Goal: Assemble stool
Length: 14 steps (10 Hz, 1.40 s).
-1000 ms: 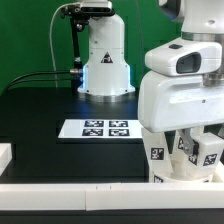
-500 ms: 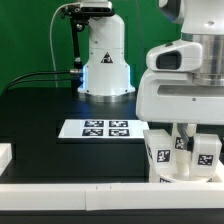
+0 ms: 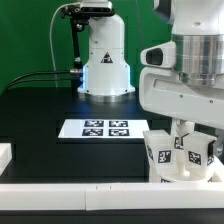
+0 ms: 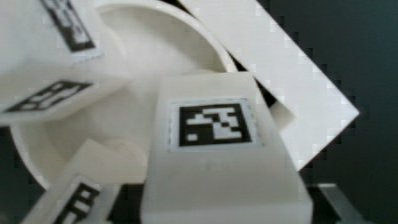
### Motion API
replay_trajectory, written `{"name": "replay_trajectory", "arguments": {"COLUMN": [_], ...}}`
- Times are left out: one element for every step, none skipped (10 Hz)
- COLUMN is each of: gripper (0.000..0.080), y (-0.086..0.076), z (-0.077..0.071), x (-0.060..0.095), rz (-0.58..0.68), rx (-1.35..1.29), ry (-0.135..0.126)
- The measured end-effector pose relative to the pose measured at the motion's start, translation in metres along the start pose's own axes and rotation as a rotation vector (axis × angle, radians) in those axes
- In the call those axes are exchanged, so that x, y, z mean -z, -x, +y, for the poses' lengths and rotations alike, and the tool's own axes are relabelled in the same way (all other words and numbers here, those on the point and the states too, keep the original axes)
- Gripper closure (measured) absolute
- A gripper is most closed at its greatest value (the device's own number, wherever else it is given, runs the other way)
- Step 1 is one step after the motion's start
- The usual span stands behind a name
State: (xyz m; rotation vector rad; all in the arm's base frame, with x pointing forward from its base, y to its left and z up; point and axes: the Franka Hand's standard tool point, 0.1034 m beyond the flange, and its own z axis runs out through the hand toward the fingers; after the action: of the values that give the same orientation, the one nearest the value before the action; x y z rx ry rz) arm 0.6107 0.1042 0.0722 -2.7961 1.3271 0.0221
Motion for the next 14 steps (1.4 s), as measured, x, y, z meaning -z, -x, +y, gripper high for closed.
{"name": "replay_trajectory", "arguments": {"gripper": [0.0465,0.0465,0.0465,0.0465,0.0465,0.0465,0.0465,0.0368,0.0236,0.0168,0.0168,0.0155,0.0155,0.0151], "y": [-0.001,0.001,0.001,0.0,0.0,0.001,0.001,0.001,0.001,0.002,0.003,0.005,0.006,0.005], "z": [0.002,0.005,0.007,0.008,0.008,0.007,0.008,0.008,0.008,0.007,0.005,0.002,0.001,0.001], "x": [0.0,-0.001,-0.001,-0.001,-0.001,-0.001,-0.001,-0.002,-0.001,0.005,0.014,0.022,0.027,0.026], "rz": [-0.007,-0.025,-0.045,-0.065,-0.075,-0.076,-0.075,-0.075,-0.076,-0.083,-0.089,-0.089,-0.088,-0.085], "rx": [-0.129,-0.364,-0.544,-0.704,-0.823,-0.878,-0.875,-0.856,-0.822,-0.749,-0.672,-0.566,-0.423,-0.366], "ry": [-0.004,-0.019,-0.032,-0.044,-0.044,-0.041,-0.041,-0.041,-0.041,-0.041,-0.049,-0.059,-0.068,-0.071]}}
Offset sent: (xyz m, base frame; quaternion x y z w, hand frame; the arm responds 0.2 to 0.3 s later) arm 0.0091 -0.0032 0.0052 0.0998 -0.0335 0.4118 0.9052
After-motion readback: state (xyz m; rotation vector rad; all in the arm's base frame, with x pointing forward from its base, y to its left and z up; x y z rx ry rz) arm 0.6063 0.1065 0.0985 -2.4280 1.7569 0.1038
